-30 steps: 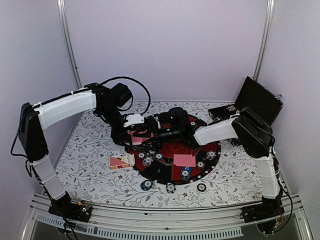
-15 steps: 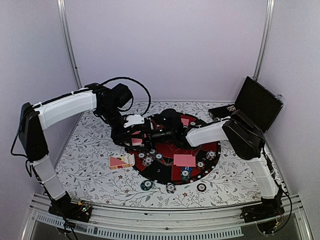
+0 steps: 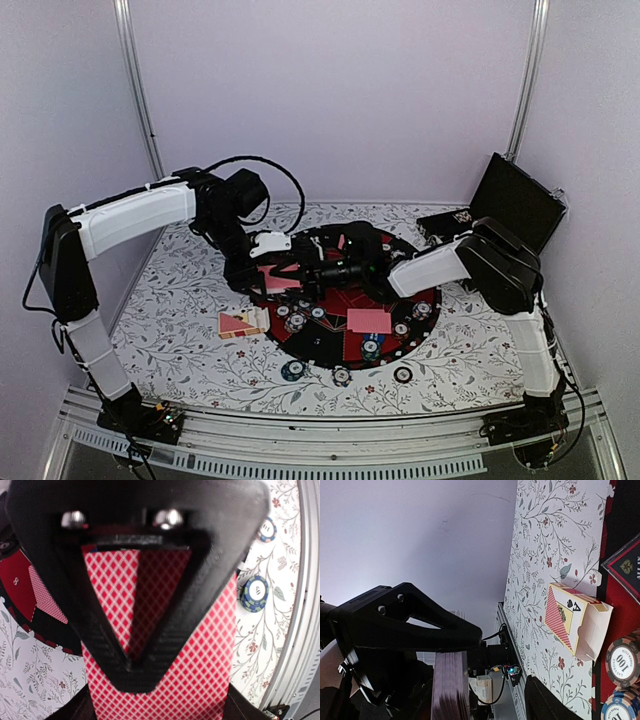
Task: Distribute texas hold em gaming equipment
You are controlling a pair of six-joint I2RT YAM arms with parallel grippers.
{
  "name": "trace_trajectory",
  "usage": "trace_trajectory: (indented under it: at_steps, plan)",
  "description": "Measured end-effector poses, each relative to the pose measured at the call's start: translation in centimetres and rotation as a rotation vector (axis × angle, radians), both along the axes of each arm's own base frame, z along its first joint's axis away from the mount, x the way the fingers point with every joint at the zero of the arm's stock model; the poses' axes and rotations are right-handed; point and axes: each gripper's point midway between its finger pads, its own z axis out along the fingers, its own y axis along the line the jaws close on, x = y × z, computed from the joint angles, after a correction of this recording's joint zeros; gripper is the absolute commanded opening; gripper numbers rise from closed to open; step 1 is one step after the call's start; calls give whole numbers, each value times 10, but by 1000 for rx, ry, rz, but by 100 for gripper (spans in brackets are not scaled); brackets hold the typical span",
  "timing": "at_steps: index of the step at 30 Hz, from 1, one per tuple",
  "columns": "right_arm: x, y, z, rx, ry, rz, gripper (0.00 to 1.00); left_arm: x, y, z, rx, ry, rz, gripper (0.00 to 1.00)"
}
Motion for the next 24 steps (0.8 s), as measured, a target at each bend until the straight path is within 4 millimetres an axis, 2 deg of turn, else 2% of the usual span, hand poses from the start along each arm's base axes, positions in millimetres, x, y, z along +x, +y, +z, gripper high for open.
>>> trace_trajectory:
  at_steps: [5, 15, 21, 24]
  plan:
    - [2, -8, 0, 2, 2, -11, 50, 0, 1, 0, 4, -1, 1, 0]
    - [0, -29, 8, 4, 0, -35, 28, 1, 4, -1, 22, -7, 5, 0]
    - [3, -42, 6, -10, 11, -54, 11, 2, 5, -1, 28, -13, 7, 0]
    - [3, -49, 5, -20, 19, -62, 8, 2, 5, -1, 31, -15, 8, 0]
